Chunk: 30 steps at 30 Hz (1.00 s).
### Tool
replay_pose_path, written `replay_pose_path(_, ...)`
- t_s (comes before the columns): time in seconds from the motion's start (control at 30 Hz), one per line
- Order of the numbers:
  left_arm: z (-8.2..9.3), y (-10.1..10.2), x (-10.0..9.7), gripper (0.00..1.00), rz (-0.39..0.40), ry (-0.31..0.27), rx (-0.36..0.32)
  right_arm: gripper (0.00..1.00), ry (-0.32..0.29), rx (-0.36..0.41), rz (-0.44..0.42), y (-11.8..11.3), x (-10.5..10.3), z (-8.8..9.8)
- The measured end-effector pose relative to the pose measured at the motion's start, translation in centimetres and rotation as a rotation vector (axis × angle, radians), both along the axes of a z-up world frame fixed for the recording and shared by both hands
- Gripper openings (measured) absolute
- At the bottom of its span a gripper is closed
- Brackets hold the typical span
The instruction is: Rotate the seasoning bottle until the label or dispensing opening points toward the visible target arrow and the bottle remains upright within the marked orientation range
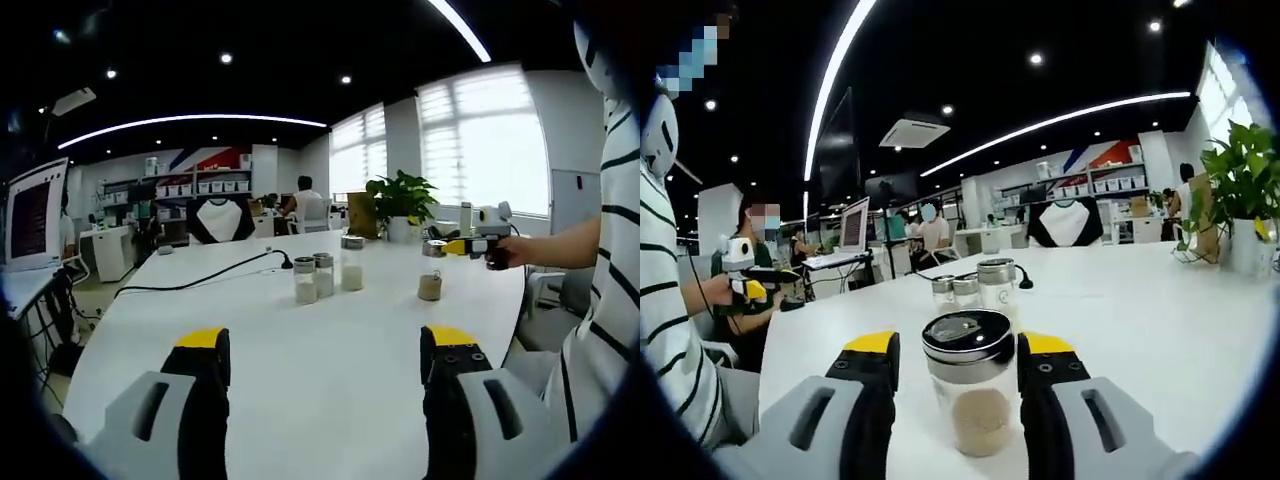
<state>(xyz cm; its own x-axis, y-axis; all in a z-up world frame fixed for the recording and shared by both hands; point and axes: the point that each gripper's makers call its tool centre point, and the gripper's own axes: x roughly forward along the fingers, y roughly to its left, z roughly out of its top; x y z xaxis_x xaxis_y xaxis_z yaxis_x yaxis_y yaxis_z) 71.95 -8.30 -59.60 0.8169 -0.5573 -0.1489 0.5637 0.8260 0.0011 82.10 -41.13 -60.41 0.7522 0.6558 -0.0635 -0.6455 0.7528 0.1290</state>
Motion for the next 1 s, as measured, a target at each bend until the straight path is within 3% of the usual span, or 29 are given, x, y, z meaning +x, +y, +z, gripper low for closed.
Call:
replay_pose_path(0.13,0.0,0.0,0.1,0.82,0.002,0.002,-0.002,0.54,-0.025,-0.019,-0.049,0.4,0.0,0.6)
replay_pose_path(0.27,-0.1,0.0,0.0,0.82,0.005,0.004,-0.006,0.67,-0.004,-0.015,-0.109,0.7,0.4,0.4)
replay_pose_path(0.37,-0.2,0.1,-0.1,0.82,0.007,0.006,-0.008,0.63,-0.034,-0.081,-0.159,0.5,0.7,0.1)
replay_pose_path(0.53,-0.4,0.2,-0.2,0.82,0.011,0.009,-0.007,0.51,-0.046,-0.122,-0.173,0.8,0.9,-0.1)
replay_pose_path(0.7,-0.1,0.5,-0.2,0.82,0.019,0.004,-0.013,0.49,-0.046,-0.124,-0.184,0.3,1.1,0.0)
replay_pose_path(1.0,-0.1,1.0,-0.3,0.82,0.033,0.005,-0.011,0.37,-0.050,-0.160,-0.196,-0.5,1.3,-0.3)
